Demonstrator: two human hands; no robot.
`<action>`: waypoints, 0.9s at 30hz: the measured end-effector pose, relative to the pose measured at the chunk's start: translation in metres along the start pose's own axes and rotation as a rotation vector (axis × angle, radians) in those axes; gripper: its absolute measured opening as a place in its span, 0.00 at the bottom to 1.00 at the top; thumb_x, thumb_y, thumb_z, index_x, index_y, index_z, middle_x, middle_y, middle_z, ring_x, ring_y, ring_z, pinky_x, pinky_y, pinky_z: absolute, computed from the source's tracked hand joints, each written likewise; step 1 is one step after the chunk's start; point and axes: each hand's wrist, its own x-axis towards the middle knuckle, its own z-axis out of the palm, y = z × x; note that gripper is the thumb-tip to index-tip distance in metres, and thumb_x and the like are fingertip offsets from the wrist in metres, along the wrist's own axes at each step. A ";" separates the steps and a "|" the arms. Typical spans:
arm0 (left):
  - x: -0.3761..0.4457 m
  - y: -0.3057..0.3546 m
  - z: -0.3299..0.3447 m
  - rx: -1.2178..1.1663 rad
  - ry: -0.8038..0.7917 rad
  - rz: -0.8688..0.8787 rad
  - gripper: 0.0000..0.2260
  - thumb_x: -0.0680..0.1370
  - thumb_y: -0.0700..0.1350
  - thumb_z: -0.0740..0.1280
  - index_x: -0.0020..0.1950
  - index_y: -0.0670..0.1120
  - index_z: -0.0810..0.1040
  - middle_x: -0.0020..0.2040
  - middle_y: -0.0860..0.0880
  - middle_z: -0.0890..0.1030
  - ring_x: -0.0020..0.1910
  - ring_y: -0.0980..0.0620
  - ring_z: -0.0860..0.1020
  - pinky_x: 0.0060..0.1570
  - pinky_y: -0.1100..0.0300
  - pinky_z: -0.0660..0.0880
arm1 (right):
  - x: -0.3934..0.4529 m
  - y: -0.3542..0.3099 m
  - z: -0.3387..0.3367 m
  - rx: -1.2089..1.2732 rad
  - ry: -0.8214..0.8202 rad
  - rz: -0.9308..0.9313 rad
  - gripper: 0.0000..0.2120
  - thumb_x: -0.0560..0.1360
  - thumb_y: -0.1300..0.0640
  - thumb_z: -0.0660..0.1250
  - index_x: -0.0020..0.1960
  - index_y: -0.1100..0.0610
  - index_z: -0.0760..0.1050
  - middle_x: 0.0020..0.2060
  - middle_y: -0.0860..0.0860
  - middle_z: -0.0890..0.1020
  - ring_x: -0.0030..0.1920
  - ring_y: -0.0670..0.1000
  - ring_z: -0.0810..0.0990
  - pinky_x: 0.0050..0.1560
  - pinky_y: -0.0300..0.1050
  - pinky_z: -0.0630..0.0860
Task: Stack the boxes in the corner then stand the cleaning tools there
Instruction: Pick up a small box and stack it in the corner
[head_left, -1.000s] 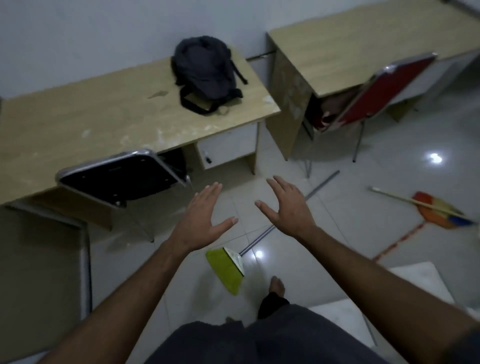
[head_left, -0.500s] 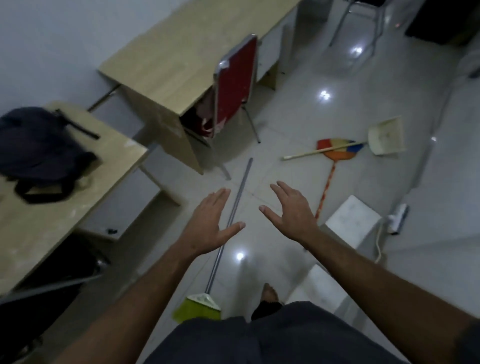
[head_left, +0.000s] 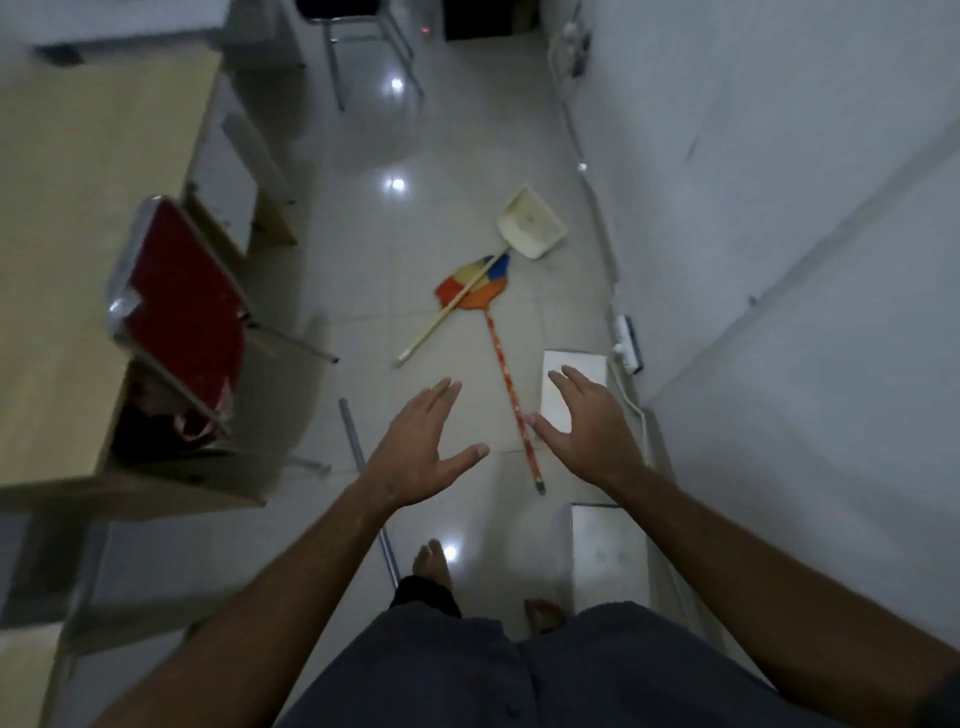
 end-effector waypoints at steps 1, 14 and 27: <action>0.014 -0.004 -0.005 0.003 -0.023 0.033 0.43 0.75 0.71 0.61 0.82 0.51 0.53 0.82 0.50 0.55 0.80 0.50 0.54 0.78 0.48 0.56 | 0.004 0.002 0.001 -0.002 0.018 0.044 0.37 0.76 0.32 0.59 0.73 0.57 0.71 0.72 0.58 0.73 0.70 0.59 0.73 0.70 0.57 0.69; 0.181 -0.015 -0.035 0.108 -0.224 0.399 0.43 0.75 0.70 0.63 0.82 0.50 0.53 0.82 0.49 0.55 0.80 0.51 0.55 0.78 0.49 0.56 | 0.042 0.015 0.013 0.092 0.139 0.452 0.38 0.76 0.31 0.58 0.77 0.54 0.65 0.76 0.55 0.67 0.74 0.56 0.67 0.71 0.61 0.68; 0.347 0.031 -0.018 0.176 -0.468 0.634 0.45 0.73 0.72 0.60 0.82 0.49 0.54 0.82 0.48 0.54 0.80 0.50 0.55 0.77 0.46 0.58 | 0.125 0.071 -0.007 0.161 0.270 0.684 0.36 0.79 0.35 0.61 0.78 0.57 0.64 0.75 0.56 0.69 0.74 0.56 0.68 0.73 0.52 0.66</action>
